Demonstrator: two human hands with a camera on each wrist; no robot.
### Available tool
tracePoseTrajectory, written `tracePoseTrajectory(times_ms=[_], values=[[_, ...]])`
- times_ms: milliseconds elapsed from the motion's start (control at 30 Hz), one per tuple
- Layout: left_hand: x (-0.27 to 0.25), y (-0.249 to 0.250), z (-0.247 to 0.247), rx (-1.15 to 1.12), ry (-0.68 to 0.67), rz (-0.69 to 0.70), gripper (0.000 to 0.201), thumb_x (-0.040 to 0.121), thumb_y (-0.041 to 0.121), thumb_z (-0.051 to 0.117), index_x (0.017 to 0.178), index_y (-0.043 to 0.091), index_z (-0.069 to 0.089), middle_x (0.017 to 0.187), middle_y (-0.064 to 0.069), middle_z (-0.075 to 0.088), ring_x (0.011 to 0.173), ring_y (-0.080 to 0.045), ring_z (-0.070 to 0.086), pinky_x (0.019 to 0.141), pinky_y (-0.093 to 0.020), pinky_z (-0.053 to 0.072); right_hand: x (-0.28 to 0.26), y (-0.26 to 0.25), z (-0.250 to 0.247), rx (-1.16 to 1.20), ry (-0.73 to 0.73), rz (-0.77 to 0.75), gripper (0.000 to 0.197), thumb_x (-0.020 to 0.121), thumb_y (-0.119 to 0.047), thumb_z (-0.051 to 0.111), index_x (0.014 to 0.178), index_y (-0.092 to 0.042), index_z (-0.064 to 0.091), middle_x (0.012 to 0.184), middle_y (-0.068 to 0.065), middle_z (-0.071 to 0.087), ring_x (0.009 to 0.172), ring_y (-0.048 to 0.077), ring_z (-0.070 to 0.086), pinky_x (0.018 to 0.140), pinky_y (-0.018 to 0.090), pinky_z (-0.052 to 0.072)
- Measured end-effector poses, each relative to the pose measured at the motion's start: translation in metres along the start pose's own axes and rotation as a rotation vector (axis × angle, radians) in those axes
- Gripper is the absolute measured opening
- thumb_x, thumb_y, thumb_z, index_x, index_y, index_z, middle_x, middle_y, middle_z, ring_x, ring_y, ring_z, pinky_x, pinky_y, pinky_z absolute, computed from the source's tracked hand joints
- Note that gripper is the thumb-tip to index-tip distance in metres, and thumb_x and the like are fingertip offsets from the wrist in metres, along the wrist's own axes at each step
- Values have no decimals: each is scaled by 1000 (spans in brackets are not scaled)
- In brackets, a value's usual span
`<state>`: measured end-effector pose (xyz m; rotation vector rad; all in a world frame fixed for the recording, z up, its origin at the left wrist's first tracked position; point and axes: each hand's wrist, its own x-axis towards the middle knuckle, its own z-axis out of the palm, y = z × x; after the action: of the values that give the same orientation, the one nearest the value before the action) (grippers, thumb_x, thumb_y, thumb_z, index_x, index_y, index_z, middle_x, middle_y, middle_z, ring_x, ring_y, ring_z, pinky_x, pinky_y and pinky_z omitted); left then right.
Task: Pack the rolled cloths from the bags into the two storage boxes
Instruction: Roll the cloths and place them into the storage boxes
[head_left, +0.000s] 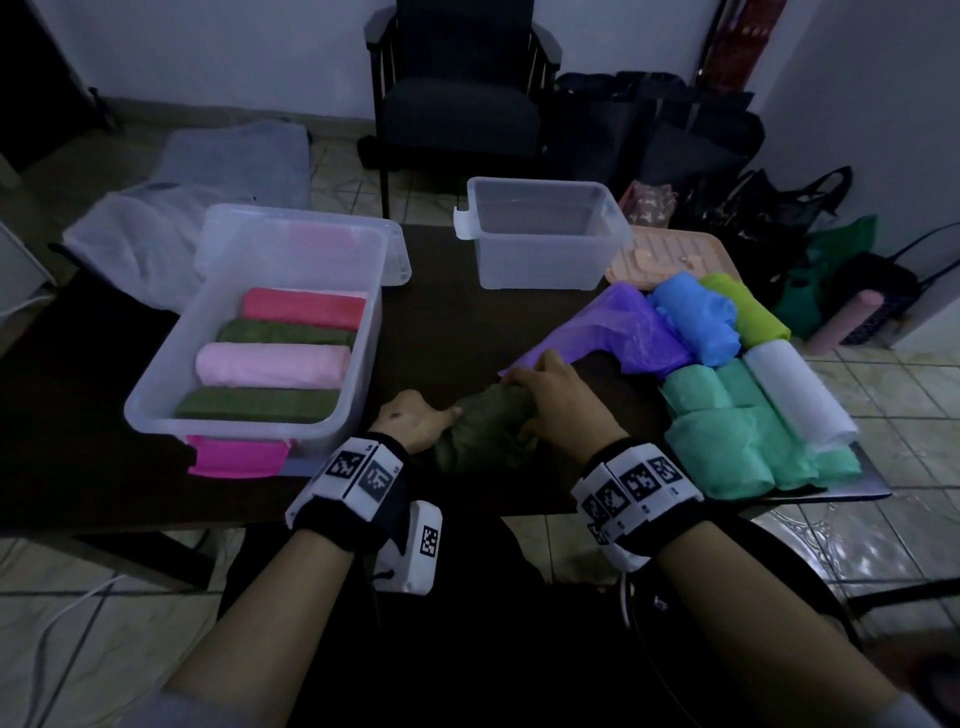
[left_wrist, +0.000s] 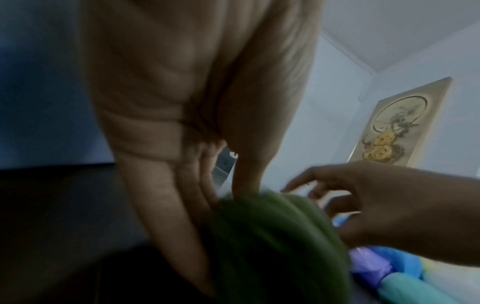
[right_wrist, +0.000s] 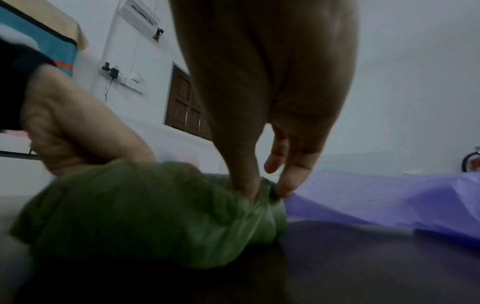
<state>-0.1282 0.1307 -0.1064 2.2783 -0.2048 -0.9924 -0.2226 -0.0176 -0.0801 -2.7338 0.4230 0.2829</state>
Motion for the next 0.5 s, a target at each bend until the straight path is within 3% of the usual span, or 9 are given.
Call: tracePoseTrajectory(times_ms=[100, 167, 267, 333, 433, 500], values=[[-7, -6, 8, -209, -109, -58, 43, 93, 26, 57, 120, -7, 54, 96, -17, 63, 80, -28, 64, 68, -36, 58, 9, -2, 6, 137, 61, -51, 58, 85, -1, 60, 133, -27, 42, 135, 5, 35, 122, 23, 46, 100, 32, 41], [-15, -6, 13, -322, -192, -112, 48, 95, 26, 53, 130, -6, 43, 90, -15, 62, 71, -25, 64, 61, -32, 56, 14, -4, 10, 252, 76, -84, 57, 86, 6, 55, 133, -25, 44, 135, 3, 42, 124, 19, 46, 99, 24, 36], [-12, -5, 14, -435, -105, -95, 60, 93, 36, 54, 134, -4, 38, 115, -20, 59, 77, -30, 67, 61, -36, 57, 16, -2, 12, 482, 182, -6, 48, 88, 7, 48, 131, -16, 46, 133, 6, 47, 124, 18, 46, 104, 27, 37], [-11, 0, 13, -481, -64, -62, 53, 91, 28, 60, 129, -5, 44, 121, -21, 57, 81, -30, 65, 62, -36, 56, 16, 3, 13, 543, 215, 69, 45, 89, 6, 46, 130, -12, 46, 135, 8, 46, 124, 19, 46, 106, 31, 38], [-13, 17, 8, -419, -25, 29, 29, 88, 14, 63, 111, -4, 59, 101, -15, 64, 76, -23, 63, 64, -33, 55, 14, 12, 11, 529, 319, 128, 36, 89, 4, 45, 122, -10, 50, 128, 9, 50, 117, 16, 49, 98, 26, 39], [-18, 37, 2, -405, -13, 113, 15, 88, 15, 62, 97, 3, 63, 97, -12, 65, 77, -21, 63, 66, -31, 55, 9, 11, 9, 548, 458, 113, 23, 90, 2, 46, 107, -12, 53, 113, 5, 56, 101, 9, 54, 89, 17, 40]])
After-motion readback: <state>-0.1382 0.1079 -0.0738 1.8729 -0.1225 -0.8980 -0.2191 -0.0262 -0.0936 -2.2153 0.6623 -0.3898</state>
